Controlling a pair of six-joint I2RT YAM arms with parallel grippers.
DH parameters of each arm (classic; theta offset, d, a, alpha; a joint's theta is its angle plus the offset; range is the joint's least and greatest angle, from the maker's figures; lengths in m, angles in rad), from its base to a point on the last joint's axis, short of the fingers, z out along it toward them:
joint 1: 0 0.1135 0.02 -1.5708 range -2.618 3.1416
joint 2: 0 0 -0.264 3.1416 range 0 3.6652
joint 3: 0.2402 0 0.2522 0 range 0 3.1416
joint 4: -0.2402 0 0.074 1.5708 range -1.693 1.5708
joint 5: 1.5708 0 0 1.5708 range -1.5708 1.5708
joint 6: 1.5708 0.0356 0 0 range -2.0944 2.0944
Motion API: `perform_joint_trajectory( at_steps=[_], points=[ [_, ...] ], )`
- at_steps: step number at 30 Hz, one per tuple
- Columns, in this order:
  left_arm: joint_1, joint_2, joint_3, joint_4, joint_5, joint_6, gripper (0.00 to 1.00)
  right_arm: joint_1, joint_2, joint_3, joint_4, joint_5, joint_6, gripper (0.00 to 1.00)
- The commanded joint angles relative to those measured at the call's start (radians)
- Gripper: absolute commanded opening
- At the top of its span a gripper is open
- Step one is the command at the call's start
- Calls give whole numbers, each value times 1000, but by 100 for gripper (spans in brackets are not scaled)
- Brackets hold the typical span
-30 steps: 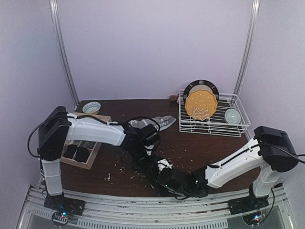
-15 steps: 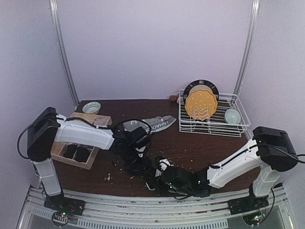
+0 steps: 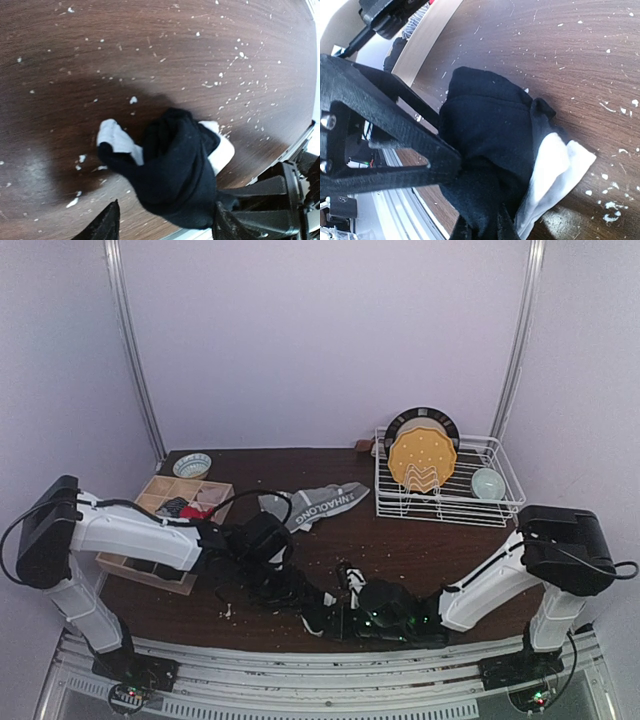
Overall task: Roll the underwear
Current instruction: Roll the underwear at the center of the board, then pass from the right arm to the left
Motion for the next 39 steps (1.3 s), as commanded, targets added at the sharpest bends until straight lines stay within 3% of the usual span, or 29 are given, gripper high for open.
perform_joint_trajectory(
  at_steps=[1, 10, 16, 26, 33, 37, 39],
  points=[
    [-26, -1, -30, 105, -53, -95, 62, -16, 53, -41, -117, 5, 24, 0],
    [-64, -114, -160, 255, -183, -238, 78, -18, 61, -60, -91, 10, 32, 0],
    [-63, -45, -189, 398, -151, -259, 81, -18, 74, -63, -74, 7, 39, 0],
    [-51, 76, -137, 452, -94, -267, 58, -17, 80, -64, -73, 4, 34, 0],
    [-48, 158, -104, 434, -36, -248, 3, -13, 68, -65, -62, 0, 8, 0],
    [-45, 152, -109, 399, -50, -221, 0, 0, 47, -31, -93, -22, -45, 2],
    [-39, 102, -102, 323, -92, -173, 0, 16, -8, -6, -161, -20, -90, 17]
  ],
)
